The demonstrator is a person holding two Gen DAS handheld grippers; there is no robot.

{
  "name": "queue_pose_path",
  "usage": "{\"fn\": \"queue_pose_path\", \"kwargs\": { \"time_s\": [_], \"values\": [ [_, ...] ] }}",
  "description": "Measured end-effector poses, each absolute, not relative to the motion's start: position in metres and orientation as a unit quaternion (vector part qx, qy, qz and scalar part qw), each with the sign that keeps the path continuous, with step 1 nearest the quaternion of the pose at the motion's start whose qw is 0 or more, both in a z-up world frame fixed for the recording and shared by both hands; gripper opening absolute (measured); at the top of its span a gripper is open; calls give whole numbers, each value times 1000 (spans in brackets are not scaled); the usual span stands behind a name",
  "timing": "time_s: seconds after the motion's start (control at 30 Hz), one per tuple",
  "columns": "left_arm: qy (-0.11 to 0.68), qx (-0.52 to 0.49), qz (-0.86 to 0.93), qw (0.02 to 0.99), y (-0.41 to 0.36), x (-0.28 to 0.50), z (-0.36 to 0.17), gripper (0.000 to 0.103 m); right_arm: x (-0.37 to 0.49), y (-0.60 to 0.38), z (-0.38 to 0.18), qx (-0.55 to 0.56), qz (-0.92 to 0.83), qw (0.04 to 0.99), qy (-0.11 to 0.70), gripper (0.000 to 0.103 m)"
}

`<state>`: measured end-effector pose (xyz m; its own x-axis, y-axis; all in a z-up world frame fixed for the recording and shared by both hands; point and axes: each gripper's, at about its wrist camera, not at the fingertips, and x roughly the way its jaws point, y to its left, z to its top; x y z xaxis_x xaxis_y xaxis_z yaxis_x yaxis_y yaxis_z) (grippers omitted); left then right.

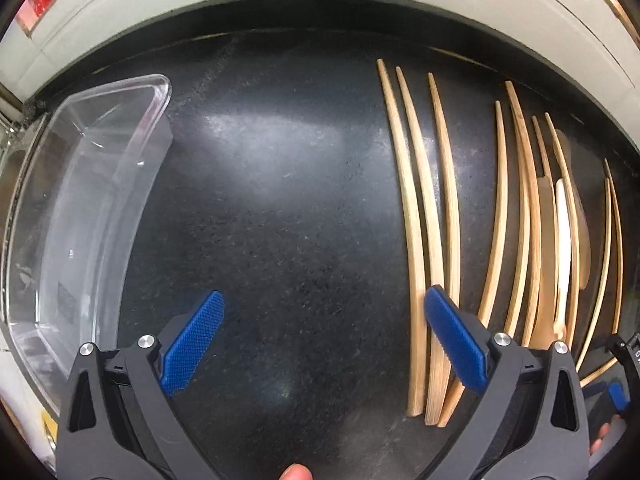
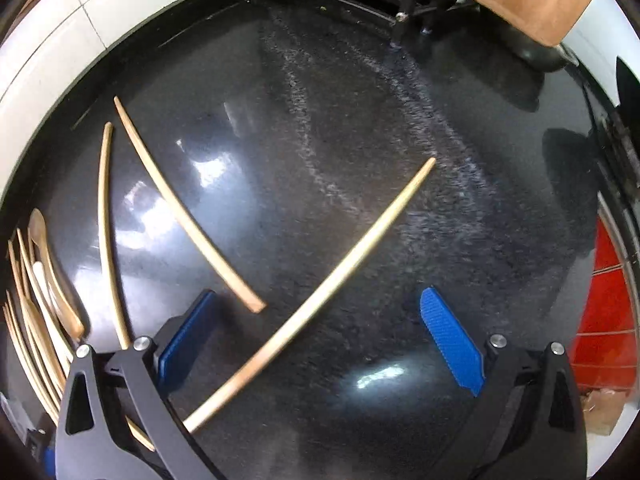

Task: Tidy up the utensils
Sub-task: 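Lower left tool and close it on a wooden chopstick while right tool grasps another chopstick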

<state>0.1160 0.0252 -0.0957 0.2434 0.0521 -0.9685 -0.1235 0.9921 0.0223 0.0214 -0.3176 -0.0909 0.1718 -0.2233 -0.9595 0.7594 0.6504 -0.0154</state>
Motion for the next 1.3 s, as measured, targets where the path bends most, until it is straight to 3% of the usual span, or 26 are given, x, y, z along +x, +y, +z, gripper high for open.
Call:
{"fn": "queue_pose_path", "kwargs": {
  "time_s": [0.5,1.23,1.3],
  "values": [
    [573,-7,29,819,19,130,-100,98,-12,-349,-100,270,-364,725,519,97],
    [548,9,7,837,10,128,-93,98,-5,-303,-98,290,-421,710,485,98],
    [541,9,2,841,10,125,-94,93,-5,-306,-98,273,-394,725,495,98]
  ]
}}
